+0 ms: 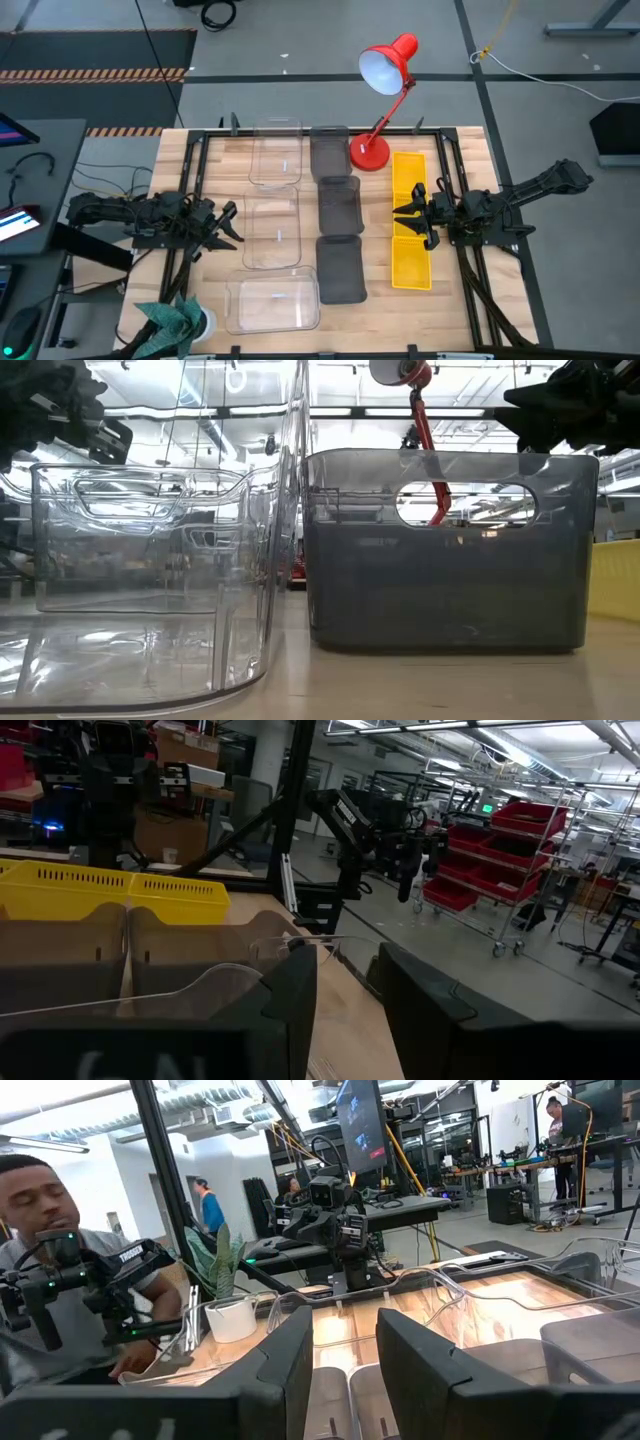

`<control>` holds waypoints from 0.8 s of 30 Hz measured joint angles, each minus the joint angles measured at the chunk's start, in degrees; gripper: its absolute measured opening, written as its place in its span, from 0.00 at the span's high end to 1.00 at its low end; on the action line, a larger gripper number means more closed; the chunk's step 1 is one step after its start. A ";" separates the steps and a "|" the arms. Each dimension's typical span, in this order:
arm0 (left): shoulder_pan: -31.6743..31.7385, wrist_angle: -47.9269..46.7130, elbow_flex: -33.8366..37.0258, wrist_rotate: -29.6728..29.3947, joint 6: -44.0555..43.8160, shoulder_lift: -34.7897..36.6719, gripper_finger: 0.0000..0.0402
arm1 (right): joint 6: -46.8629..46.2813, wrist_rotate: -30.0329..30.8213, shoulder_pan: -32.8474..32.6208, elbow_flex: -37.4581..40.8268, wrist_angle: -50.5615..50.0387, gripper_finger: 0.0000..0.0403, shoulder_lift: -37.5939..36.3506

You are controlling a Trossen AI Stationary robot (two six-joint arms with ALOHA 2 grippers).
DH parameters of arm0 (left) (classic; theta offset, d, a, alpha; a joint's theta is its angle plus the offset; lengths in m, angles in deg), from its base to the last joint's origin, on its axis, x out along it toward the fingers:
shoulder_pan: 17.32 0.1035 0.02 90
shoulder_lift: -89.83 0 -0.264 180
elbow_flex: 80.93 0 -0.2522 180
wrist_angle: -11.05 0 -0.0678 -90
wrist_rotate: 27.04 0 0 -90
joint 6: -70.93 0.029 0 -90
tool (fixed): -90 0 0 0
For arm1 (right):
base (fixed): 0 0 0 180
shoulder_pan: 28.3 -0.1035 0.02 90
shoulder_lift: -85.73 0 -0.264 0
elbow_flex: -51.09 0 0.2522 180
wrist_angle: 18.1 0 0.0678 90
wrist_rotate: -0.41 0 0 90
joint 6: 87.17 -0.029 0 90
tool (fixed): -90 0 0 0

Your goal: Stack baskets by color

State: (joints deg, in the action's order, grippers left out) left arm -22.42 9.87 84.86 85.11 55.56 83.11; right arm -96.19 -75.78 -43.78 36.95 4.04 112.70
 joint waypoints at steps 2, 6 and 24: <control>0.00 0.00 -0.02 0.01 -0.04 -0.01 0.71 | 0.00 0.00 0.00 0.00 0.00 0.71 -0.01; 0.00 0.00 0.00 0.00 -0.03 -0.02 0.71 | 0.00 0.00 0.00 0.00 0.00 0.71 0.00; -0.02 0.00 -0.02 0.00 -0.02 0.00 0.71 | 10.54 0.07 0.04 0.00 0.02 0.71 0.00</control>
State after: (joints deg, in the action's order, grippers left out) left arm -22.44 9.87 84.84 85.11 55.53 83.11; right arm -85.65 -75.72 -43.74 36.95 4.06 112.70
